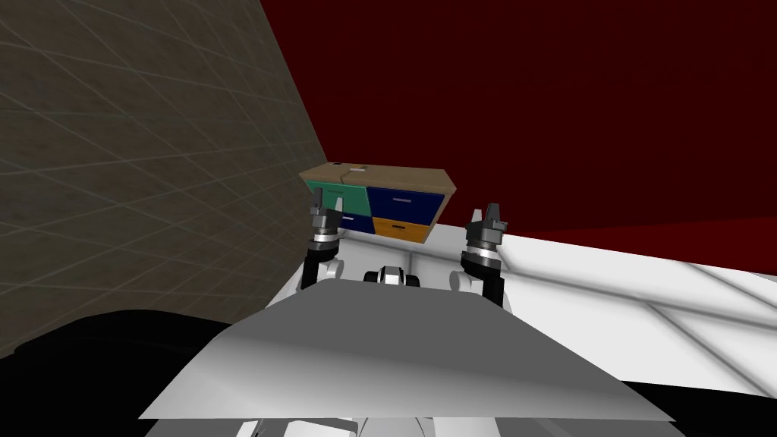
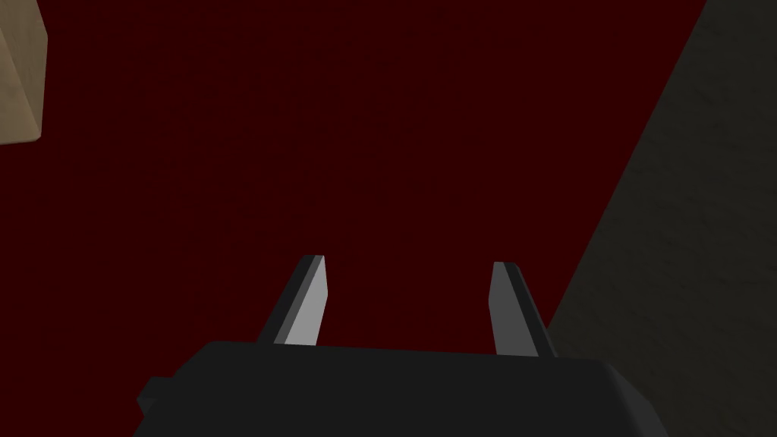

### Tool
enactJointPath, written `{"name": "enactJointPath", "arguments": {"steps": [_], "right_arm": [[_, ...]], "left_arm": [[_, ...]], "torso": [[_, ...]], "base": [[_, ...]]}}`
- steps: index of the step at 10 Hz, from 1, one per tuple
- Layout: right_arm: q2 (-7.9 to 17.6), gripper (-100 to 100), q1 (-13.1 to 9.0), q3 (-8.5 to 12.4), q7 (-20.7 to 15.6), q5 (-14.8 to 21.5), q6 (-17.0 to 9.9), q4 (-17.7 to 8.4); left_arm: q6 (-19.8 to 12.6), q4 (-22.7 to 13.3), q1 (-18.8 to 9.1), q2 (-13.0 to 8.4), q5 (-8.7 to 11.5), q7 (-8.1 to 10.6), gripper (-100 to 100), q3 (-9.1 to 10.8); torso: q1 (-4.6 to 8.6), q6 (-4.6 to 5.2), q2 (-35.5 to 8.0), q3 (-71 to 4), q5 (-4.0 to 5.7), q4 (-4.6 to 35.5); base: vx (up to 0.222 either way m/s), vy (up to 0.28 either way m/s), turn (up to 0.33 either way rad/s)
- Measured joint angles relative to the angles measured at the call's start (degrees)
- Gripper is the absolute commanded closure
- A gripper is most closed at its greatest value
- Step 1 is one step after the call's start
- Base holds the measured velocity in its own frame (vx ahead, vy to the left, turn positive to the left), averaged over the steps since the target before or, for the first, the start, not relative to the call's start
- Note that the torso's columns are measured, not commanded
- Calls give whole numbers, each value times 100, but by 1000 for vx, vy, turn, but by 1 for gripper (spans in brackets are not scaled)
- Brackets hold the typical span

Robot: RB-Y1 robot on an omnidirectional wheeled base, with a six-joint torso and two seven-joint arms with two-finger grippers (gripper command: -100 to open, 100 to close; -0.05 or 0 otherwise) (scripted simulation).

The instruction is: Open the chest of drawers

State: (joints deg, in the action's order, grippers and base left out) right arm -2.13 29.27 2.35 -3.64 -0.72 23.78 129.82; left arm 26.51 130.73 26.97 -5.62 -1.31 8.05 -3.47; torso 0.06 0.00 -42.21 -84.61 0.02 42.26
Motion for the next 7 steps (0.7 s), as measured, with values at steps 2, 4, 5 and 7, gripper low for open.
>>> {"name": "enactJointPath", "arguments": {"steps": [2, 4, 5, 7], "right_arm": [[0, 0, 0, 0, 0, 0, 0, 0], [0, 0, 0, 0, 0, 0, 0, 0], [0, 0, 0, 0, 0, 0, 0, 0], [0, 0, 0, 0, 0, 0, 0, 0]], "left_arm": [[-38, -238, -107, -170, 6, -8, -100, 30], [-6, -496, -126, -279, -3, -35, -100, 18], [20, -662, -174, -282, -32, -74, -100, -21], [4, -887, -258, -337, -33, -95, -100, -9]], "torso": [[-8, 0, -6, 4, -2, 2], [-1, 0, -6, 3, 0, 2], [1, 0, -5, 3, 1, 2], [-15, -1, -18, 10, -4, 5]], "base": [[91, -35, -31], [103, -59, -28], [100, -55, -35], [62, -25, -17]]}}
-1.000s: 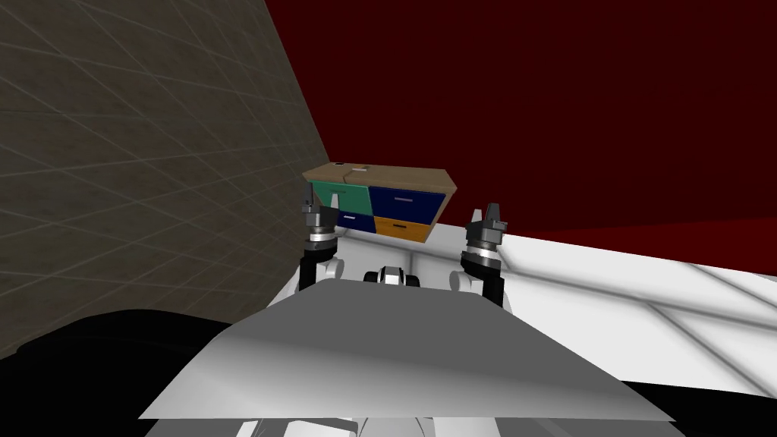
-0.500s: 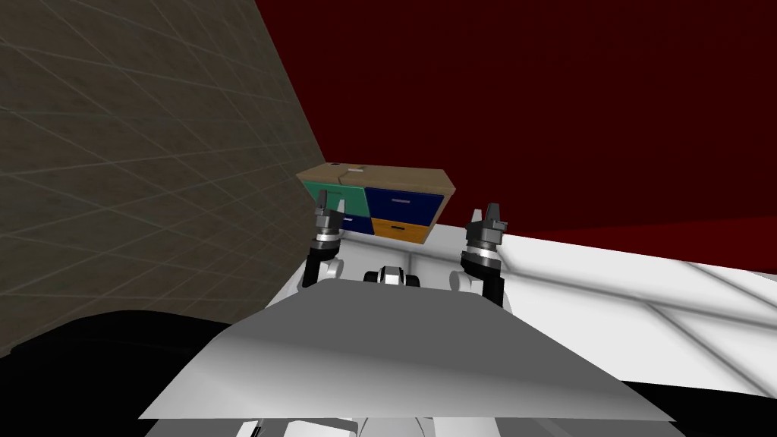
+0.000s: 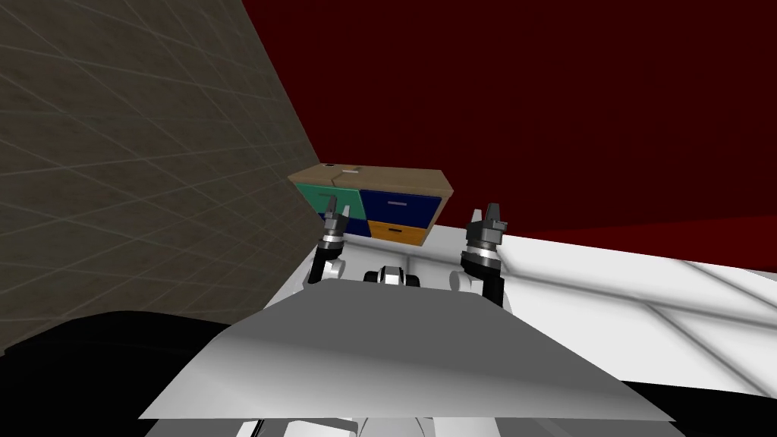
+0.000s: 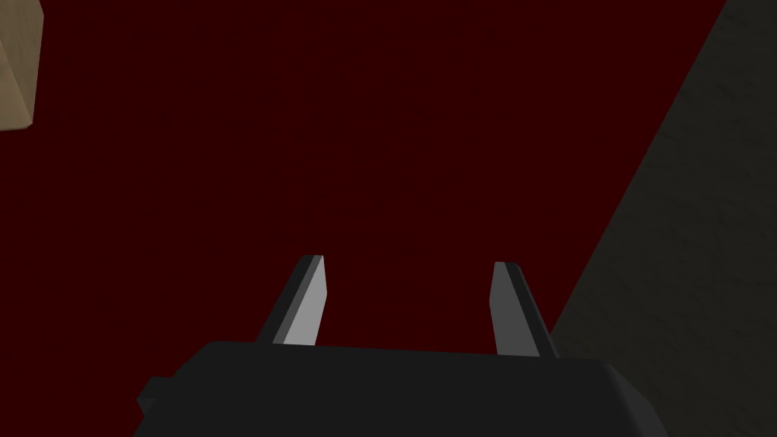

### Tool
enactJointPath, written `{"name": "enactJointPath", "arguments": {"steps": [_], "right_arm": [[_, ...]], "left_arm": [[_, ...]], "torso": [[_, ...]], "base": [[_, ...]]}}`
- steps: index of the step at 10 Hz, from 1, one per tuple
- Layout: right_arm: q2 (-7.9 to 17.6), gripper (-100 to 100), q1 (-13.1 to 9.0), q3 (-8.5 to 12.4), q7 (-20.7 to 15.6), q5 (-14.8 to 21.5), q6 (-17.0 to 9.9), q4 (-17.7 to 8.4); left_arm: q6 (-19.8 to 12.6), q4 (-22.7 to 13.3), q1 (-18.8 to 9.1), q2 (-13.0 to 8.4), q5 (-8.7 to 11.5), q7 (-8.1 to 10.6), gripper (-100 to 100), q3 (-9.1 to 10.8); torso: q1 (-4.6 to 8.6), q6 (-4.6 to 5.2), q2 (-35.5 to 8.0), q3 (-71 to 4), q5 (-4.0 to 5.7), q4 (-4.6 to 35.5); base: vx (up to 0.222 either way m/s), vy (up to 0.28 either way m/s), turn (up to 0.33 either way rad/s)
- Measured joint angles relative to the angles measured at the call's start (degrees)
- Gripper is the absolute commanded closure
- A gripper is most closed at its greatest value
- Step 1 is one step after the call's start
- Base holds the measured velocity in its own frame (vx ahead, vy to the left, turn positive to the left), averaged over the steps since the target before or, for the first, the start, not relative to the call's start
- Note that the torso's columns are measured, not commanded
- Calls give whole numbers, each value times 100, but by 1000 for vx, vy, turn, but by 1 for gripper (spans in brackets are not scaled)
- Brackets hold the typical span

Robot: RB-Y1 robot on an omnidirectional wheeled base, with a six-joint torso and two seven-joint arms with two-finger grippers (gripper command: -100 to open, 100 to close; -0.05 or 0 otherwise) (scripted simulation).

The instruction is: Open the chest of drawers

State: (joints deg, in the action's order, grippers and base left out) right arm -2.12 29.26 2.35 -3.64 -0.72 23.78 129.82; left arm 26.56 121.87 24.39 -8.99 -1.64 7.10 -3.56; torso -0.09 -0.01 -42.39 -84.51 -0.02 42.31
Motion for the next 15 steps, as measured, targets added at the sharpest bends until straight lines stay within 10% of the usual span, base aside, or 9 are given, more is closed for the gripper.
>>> {"name": "enactJointPath", "arguments": {"steps": [15], "right_arm": [[0, 0, 0, 0, 0, 0, 0, 0]], "left_arm": [[301, -2176, -515, -101, -67, -203, -100, -19]], "torso": [[10, 0, 12, -7, 2, -4]], "base": [[91, -41, -28]]}}
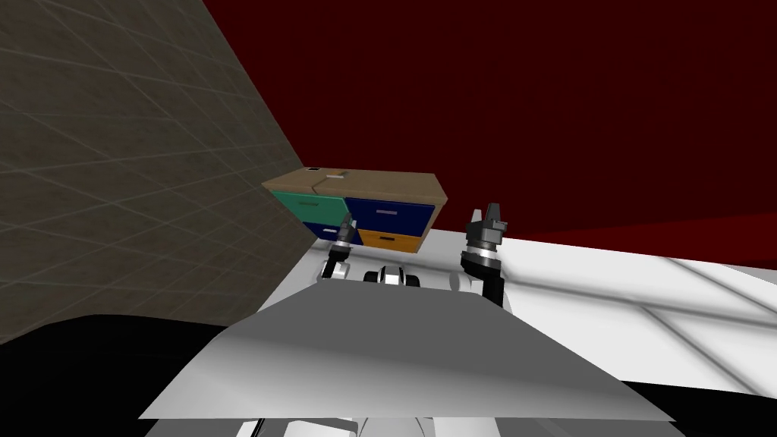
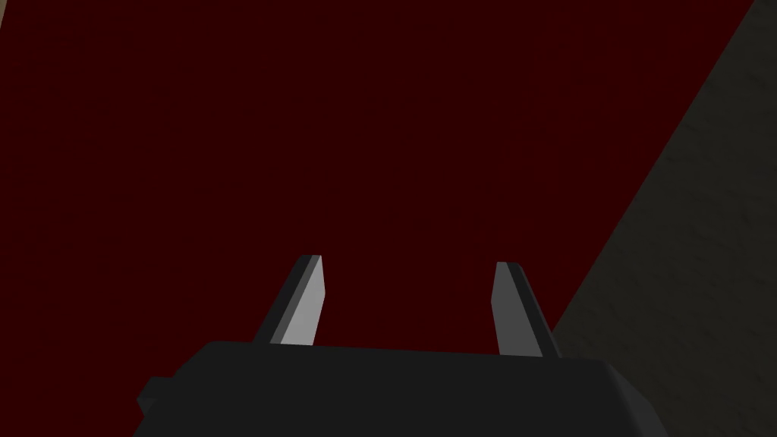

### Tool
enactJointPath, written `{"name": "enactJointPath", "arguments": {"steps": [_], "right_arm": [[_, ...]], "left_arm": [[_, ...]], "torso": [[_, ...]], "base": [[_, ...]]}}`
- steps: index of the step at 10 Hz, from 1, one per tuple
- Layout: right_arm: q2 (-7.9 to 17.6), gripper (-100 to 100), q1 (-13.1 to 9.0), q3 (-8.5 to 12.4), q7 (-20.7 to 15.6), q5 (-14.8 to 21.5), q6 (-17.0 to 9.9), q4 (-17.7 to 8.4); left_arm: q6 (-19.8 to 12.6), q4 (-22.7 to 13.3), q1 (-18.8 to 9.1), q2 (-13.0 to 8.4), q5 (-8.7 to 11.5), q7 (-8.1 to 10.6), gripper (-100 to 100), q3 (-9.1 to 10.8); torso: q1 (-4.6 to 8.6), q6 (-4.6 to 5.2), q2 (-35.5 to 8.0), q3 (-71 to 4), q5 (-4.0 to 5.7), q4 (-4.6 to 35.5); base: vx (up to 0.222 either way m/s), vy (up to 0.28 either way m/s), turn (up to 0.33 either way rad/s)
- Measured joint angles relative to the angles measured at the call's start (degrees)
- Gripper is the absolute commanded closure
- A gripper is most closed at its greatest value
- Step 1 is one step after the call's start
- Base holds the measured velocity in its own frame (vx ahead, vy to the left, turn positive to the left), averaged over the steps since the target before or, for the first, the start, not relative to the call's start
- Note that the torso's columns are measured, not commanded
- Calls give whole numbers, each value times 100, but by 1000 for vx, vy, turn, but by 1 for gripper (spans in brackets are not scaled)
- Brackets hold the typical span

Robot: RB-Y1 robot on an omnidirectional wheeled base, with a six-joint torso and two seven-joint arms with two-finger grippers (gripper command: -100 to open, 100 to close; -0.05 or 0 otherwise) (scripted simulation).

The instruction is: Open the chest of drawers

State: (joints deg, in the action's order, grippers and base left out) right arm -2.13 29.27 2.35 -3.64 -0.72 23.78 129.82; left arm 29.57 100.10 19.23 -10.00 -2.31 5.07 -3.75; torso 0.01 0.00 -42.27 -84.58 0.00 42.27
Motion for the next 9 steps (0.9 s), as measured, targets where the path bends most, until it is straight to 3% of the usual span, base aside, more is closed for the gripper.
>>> {"name": "enactJointPath", "arguments": {"steps": [9], "right_arm": [[0, 0, 0, 0, 0, 0, 0, 0]], "left_arm": [[138, -1340, -355, 160, -57, -152, -100, -24]], "torso": [[3, 1, 8, -4, 1, -1]], "base": [[101, -39, -31]]}}
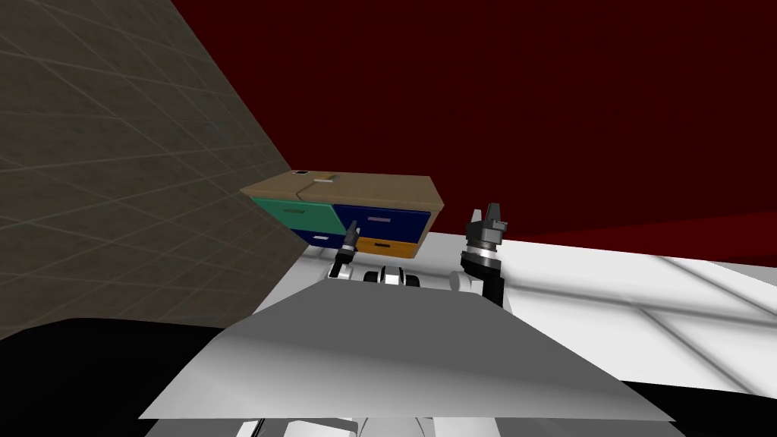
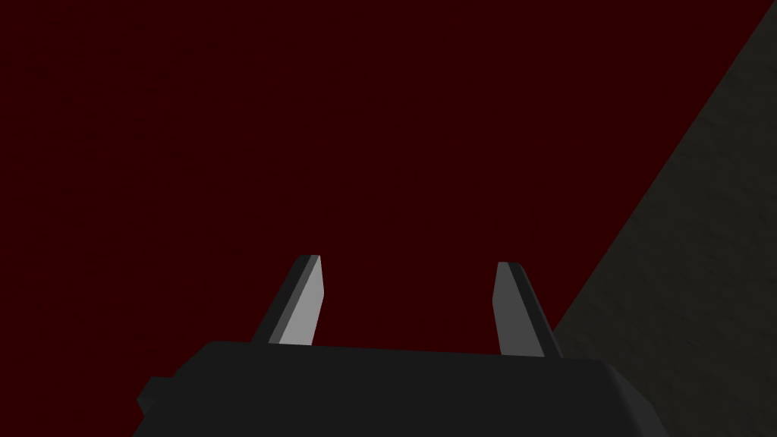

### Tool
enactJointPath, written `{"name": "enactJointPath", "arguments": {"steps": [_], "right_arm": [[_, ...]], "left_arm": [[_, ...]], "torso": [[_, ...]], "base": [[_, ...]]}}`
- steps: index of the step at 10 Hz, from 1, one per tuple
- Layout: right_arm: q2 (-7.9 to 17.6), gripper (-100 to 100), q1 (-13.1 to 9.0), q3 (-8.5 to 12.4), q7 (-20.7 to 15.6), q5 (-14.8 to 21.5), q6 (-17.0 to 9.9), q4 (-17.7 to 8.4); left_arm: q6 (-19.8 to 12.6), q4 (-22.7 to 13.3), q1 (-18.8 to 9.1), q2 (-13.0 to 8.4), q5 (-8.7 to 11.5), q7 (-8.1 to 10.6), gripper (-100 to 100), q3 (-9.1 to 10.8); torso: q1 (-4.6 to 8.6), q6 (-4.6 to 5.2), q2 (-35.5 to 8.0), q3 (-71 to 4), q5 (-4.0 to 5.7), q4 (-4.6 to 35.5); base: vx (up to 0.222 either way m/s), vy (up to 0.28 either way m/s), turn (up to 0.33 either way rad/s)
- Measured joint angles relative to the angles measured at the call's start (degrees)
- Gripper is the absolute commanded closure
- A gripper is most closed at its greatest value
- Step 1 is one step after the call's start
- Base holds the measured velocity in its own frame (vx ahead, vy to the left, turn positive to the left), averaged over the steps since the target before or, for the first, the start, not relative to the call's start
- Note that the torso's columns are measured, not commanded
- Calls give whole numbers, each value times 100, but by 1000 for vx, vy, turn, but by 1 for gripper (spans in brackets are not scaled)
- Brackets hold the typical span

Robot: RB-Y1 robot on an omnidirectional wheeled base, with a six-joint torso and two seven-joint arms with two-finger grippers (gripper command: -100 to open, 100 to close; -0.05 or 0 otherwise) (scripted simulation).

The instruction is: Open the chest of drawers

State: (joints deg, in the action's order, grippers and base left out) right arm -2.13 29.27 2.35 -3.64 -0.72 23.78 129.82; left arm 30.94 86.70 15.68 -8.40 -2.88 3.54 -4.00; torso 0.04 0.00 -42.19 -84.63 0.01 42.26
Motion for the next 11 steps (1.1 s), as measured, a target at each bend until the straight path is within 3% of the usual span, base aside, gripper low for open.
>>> {"name": "enactJointPath", "arguments": {"steps": [4, 6, 8, 11], "right_arm": [[0, 0, 0, 0, 0, 0, 0, 0], [0, 0, 0, 0, 0, 0, 0, 0], [0, 0, -1, 0, 0, 0, 0, 0], [0, 0, 0, 1, 0, 0, 0, 0]], "left_arm": [[110, -746, -221, 162, -8, -48, -100, 14], [176, -1088, -299, 403, -19, -77, -100, 10], [145, -1213, -325, 708, -35, -118, -100, -6], [-26, -1097, -387, 728, -36, -124, -100, 5]], "torso": [[-2, -1, -19, 11, -1, 5], [-2, 0, -11, 7, -1, 3], [-9, -1, -20, 11, -2, 5], [-7, -1, 0, -1, -2, 0]], "base": [[109, -37, -31], [99, -34, -31], [42, -13, -6], [58, 0, -3]]}}
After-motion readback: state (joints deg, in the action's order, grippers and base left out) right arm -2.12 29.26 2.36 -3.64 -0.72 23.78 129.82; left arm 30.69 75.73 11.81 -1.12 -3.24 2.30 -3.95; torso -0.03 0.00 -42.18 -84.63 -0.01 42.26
